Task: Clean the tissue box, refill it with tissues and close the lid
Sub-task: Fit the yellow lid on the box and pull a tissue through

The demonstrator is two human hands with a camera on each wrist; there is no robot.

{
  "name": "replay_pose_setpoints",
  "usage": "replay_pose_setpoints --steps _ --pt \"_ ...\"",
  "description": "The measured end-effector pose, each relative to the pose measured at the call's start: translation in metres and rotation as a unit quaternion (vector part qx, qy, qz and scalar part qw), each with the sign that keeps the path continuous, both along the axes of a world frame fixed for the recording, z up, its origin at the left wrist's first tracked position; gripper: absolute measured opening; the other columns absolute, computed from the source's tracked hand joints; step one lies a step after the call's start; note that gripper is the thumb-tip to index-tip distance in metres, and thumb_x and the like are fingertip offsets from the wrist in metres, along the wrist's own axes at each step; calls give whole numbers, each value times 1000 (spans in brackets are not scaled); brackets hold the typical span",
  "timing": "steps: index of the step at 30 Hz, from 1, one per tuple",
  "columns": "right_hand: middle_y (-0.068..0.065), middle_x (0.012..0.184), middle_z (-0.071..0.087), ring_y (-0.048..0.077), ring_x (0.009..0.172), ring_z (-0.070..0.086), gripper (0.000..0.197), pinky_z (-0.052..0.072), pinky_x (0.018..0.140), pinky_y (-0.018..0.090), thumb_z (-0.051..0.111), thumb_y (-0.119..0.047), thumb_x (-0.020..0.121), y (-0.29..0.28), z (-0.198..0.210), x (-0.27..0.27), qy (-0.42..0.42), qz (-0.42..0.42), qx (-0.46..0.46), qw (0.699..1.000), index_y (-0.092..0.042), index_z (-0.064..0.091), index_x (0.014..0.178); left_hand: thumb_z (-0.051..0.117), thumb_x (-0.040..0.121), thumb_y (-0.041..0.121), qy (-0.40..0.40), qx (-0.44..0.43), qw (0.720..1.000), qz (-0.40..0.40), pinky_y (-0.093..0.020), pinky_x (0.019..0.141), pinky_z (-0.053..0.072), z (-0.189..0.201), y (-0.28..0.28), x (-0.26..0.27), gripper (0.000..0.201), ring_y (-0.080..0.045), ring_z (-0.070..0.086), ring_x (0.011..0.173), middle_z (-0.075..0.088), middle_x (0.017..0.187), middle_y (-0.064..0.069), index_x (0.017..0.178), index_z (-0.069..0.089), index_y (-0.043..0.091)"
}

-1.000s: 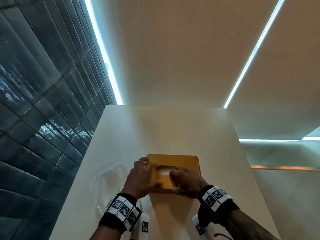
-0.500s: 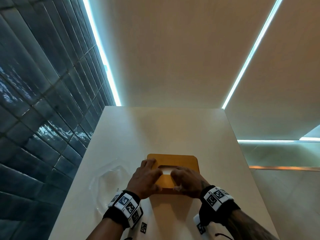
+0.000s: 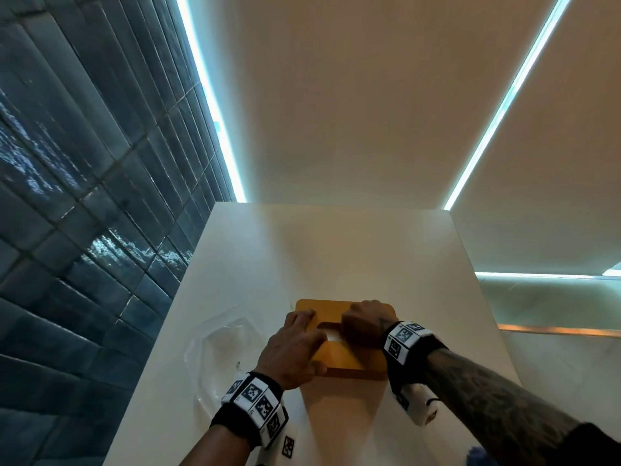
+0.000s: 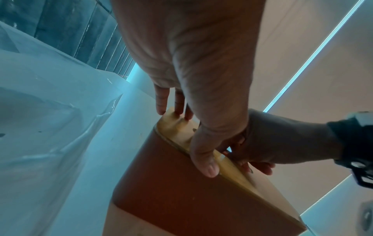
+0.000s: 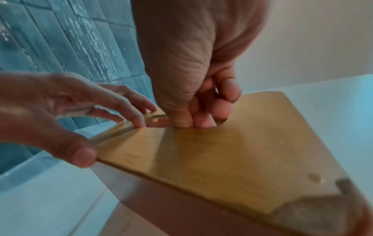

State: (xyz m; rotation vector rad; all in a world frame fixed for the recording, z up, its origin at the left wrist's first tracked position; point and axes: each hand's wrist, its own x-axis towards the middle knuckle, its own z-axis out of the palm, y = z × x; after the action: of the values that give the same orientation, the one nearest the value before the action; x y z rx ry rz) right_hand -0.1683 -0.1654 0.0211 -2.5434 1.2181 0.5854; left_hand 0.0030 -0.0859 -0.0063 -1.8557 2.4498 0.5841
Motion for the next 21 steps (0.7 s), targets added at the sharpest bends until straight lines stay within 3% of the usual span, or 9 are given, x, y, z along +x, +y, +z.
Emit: replay_pose_setpoints --steps 2,6,10,15,17,21 --pt "11 71 56 26 59 55 42 43 57 29 45 -35 97 -4 -2 2 15 22 8 1000 -3 68 83 72 73 45 5 -1 1000 1 -43 90 52 0 1 0 47 -25 18 139 22 153 -2 114 53 30" --pt "6 68 50 26 57 51 31 42 57 29 52 -28 93 -9 -3 5 41 63 -2 997 -6 69 81 73 73 44 10 -10 1000 6 -42 90 52 0 1 -1 50 -23 18 139 23 153 -2 116 52 31" --pt "0 52 38 25 56 51 25 42 56 29 53 -23 91 -11 -2 5 61 109 -11 992 -10 64 72 74 71 43 13 -16 1000 14 -43 89 53 -5 2 -1 50 -24 19 139 24 152 -2 115 51 33" --pt "3 58 47 22 48 47 33 38 50 28 51 -26 93 -6 -8 1 69 129 -13 989 -14 49 63 74 72 41 16 -24 999 23 -40 88 53 -8 3 -3 46 -23 18 140 23 153 -2 112 53 30" --pt "2 55 43 22 47 45 30 38 51 28 51 -26 95 -2 -13 0 80 122 -13 989 -12 55 69 73 72 41 17 -26 999 24 -40 88 53 -7 3 -4 45 -23 17 140 23 154 -2 111 54 30" --pt "13 80 64 29 62 55 31 41 57 31 43 -27 99 -7 -18 1 69 113 -12 991 -6 65 93 71 71 39 17 -29 999 27 -38 87 54 -7 3 -6 42 -23 19 140 24 154 -1 109 56 29"
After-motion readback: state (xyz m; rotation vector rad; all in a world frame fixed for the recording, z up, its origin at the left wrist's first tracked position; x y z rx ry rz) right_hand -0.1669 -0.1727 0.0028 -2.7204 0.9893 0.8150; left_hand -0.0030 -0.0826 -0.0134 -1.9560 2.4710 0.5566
